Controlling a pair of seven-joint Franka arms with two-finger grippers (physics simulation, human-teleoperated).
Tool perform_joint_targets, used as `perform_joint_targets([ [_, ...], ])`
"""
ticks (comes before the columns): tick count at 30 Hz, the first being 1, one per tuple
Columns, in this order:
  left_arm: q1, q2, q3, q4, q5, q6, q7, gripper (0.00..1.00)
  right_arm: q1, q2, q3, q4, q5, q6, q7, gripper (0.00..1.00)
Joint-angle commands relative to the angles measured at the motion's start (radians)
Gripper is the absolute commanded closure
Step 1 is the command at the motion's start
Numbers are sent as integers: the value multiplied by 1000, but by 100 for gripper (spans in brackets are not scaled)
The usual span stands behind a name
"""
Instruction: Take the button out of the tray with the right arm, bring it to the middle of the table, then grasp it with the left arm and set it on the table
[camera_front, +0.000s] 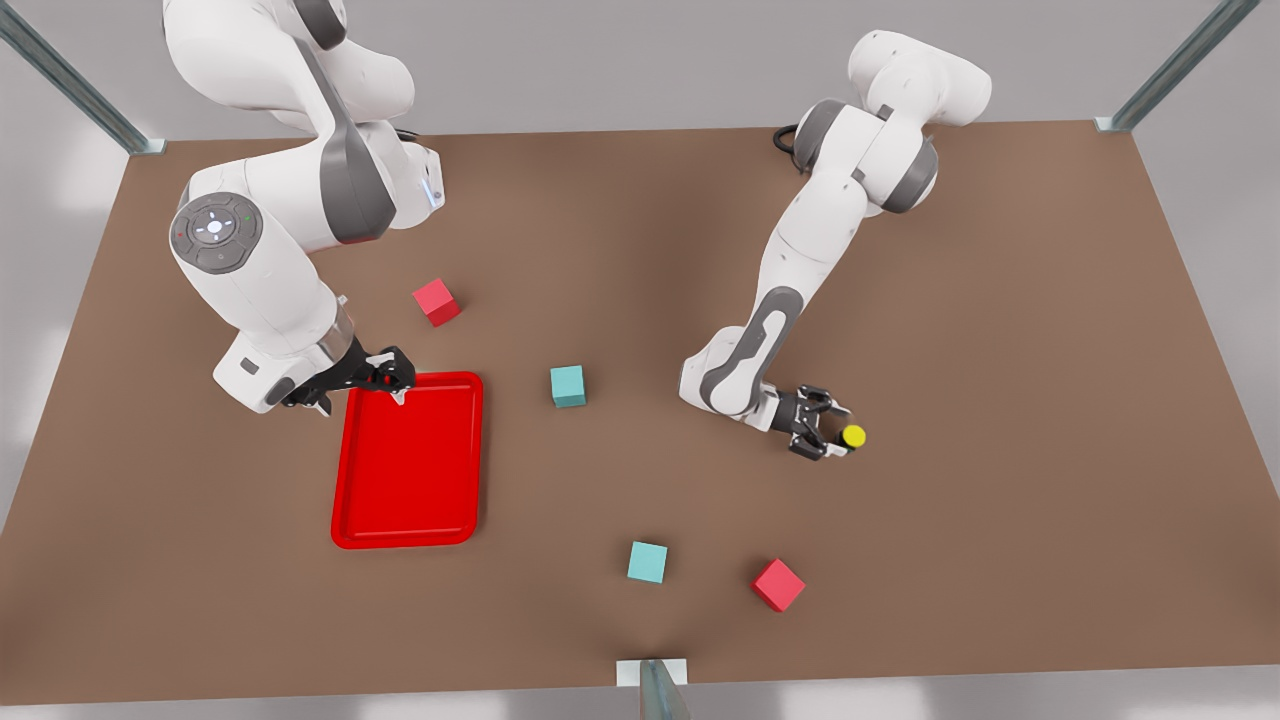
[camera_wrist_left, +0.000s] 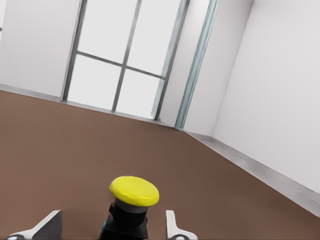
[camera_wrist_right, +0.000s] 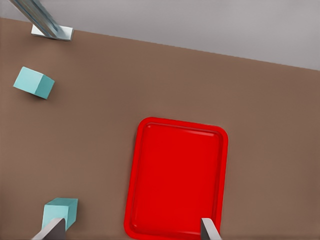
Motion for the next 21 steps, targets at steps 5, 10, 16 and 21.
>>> perform_joint_targets([
  [5, -2, -3, 0, -1, -1, -16, -425, 0, 1, -1, 0, 1, -1, -6, -7, 0],
  [10, 3, -4, 2, -1, -1, -16, -416, 0, 1, -1, 0, 1, -1, -6, -7, 0],
  [16, 0, -24, 2, -1, 12, -66, -410, 0, -2, -4, 0, -1, -1, -9, -7, 0],
  [21, -2, -69, 2, -7, 28, -133, -329, 0, -2, -4, 0, -3, -1, -10, -7, 0],
])
